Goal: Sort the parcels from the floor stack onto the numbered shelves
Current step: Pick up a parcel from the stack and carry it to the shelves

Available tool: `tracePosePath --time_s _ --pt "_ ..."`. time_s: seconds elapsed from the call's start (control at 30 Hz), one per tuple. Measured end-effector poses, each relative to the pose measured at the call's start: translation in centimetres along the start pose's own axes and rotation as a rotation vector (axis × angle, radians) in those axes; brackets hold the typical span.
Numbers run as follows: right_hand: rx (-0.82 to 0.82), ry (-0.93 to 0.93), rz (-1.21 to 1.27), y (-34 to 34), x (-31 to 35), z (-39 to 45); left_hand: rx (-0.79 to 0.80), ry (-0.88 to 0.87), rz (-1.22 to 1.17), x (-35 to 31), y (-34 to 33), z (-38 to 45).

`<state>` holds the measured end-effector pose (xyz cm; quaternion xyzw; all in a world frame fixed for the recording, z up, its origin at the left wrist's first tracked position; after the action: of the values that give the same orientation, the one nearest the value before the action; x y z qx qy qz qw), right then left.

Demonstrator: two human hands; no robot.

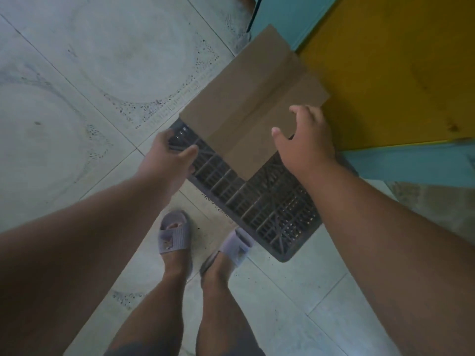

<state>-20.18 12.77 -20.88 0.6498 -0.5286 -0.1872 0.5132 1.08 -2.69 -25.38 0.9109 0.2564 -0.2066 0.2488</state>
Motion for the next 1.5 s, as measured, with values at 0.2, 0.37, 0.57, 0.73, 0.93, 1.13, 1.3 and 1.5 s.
tracePosePath --time_s 0.2,0.37,0.57,0.73,0.93,1.13,1.3,1.5 --pt "0.102 -0.138 0.060 -2.5 -0.7 1.0 0.024 -0.006 -0.065 -3.1 -1.1 3.1" --pt "0.086 -0.297 0.302 -4.1 -0.8 -0.9 0.023 0.072 -0.143 -3.2 -1.4 2.3" --pt "0.034 -0.363 0.414 -1.8 -2.0 -3.5 -0.001 0.192 -0.172 -1.9 -1.5 -2.1" --pt "0.037 -0.363 0.481 4.0 -1.0 -8.2 0.045 0.101 -0.123 -4.2 0.8 -9.2" --pt "-0.019 -0.322 0.610 14.5 2.5 -16.5 0.074 -0.029 0.032 -8.1 7.2 -21.3" --pt "-0.032 -0.157 0.700 24.8 7.2 -25.5 0.144 -0.081 -0.128 -10.1 14.3 -31.8" --pt "-0.198 -0.097 0.672 30.4 10.6 -30.9 0.343 -0.254 0.003 -13.3 17.7 -36.4" --pt "-0.442 -0.210 0.702 33.1 12.5 -37.0 0.525 -0.365 -0.039 -18.9 19.4 -40.0"
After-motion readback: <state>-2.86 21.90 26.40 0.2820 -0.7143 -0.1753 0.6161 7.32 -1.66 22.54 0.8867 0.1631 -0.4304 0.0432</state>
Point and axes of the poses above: each hand's wrist, its own z-axis towards the middle knuckle, its own y-axis out of the back of the hand, x = y × z, the point moved 5 cm from there along z, towards the middle knuckle, and after that the axes turned 1 degree about x, right-handed, at the moved point
